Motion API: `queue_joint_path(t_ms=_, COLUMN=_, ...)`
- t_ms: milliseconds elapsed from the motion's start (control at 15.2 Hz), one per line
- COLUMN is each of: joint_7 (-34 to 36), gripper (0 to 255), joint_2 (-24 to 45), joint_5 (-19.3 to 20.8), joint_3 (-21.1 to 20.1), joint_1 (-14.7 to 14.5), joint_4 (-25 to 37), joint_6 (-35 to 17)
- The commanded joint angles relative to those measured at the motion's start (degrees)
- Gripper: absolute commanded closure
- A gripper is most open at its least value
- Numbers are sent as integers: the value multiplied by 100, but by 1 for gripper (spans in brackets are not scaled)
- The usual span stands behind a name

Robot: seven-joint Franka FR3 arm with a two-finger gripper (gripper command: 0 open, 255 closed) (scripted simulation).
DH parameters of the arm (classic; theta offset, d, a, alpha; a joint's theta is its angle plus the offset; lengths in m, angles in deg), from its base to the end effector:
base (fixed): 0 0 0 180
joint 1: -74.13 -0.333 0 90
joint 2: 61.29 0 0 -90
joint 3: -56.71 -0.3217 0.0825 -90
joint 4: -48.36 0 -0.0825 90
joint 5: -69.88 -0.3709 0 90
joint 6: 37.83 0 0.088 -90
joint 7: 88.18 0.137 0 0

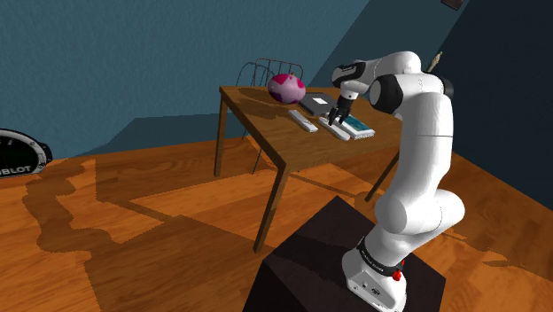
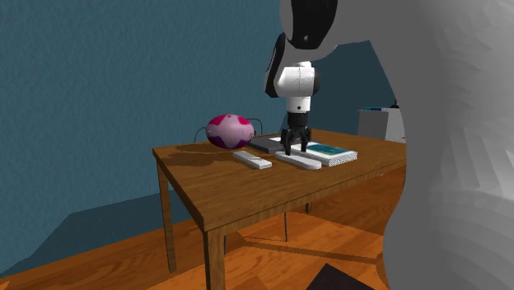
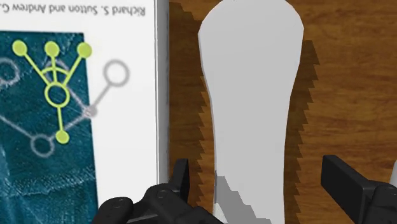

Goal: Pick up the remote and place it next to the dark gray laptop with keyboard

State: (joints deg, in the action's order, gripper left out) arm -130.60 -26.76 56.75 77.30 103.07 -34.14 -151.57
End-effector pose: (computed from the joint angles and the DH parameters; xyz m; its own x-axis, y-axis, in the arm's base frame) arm 0.4998 -0.4898 0.3336 0.9869 -0.1612 -0.0081 -0.1613 -0.9868 -0.0171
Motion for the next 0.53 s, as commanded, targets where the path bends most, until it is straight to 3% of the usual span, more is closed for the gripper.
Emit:
queue_joint_path(t_ms=0, joint_7=25, gripper=0, joint_2=-98, joint_5=39, joint_3=25, joint_1=-1, joint_4=135, joint_6=228)
queue_joint_path(t_ms=132, joint_7=54, gripper=0, joint_2=-179, joint_5=78, joint_3=48, joint_1=10, joint_4=357, joint_6=525)
queue_joint_path(t_ms=462, joint_7=54, gripper=0, joint_2=-179, joint_5=78, joint_3=48, joint_1=10, joint_4=357, joint_6=525)
